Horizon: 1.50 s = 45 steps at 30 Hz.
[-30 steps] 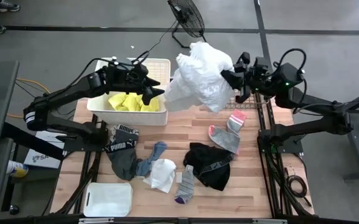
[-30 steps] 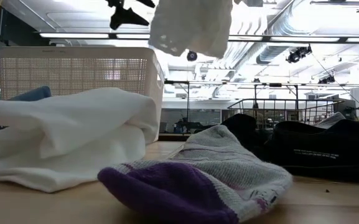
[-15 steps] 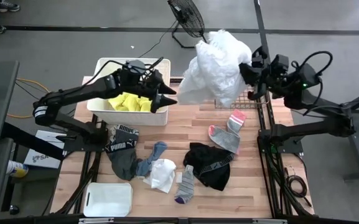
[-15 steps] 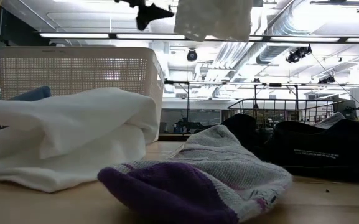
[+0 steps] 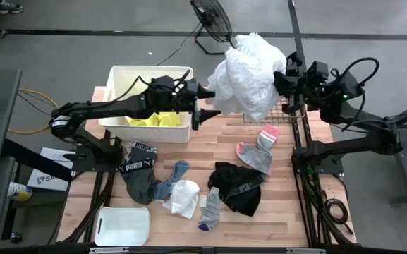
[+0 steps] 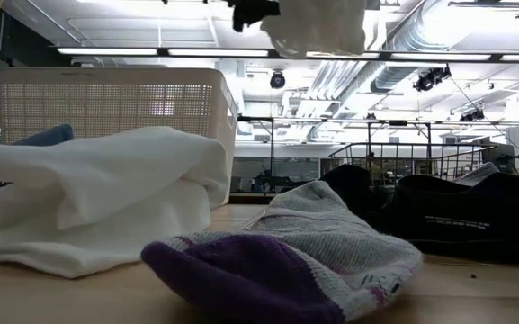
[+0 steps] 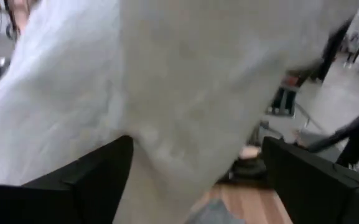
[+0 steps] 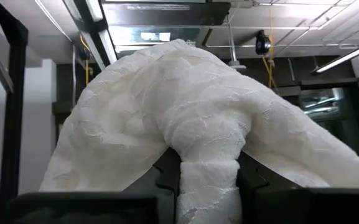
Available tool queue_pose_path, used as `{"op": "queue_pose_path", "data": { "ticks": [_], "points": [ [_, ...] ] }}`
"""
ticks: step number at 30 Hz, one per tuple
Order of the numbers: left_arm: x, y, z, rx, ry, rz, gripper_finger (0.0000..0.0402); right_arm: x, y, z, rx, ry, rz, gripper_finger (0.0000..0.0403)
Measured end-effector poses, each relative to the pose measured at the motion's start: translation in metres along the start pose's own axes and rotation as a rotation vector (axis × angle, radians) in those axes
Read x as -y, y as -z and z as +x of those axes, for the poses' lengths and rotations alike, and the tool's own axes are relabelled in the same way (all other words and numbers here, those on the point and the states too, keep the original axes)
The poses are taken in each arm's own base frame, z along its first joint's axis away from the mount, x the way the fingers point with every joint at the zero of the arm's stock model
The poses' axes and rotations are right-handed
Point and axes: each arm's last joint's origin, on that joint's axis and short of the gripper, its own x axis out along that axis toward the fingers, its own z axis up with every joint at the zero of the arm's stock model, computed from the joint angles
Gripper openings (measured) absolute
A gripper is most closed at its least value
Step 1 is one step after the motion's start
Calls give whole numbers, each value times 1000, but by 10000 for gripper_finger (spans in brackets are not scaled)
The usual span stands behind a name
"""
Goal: Pick & Place Cloths
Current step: Put the white shirt into the top white bin
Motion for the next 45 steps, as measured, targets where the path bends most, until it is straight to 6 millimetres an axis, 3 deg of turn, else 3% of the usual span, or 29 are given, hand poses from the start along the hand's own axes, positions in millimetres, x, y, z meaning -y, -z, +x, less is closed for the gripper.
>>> {"op": "queue_pose_path", "data": {
  "ticks": [7,17,21,33,45],
  "points": [
    [-1,-2,18,210,27,-2,363,3,19,11,-78,-36,74,63],
    [5,-21,11,396,185,-19,362,8,37,15,-182,42,102,63],
    [6,-22,11,395,207,-40,362,10,42,16,-200,95,97,63],
    [6,-21,11,378,248,-97,362,21,91,37,-326,142,125,63],
    [6,-19,12,356,239,-148,362,6,94,32,-408,90,52,63]
  ]
}}
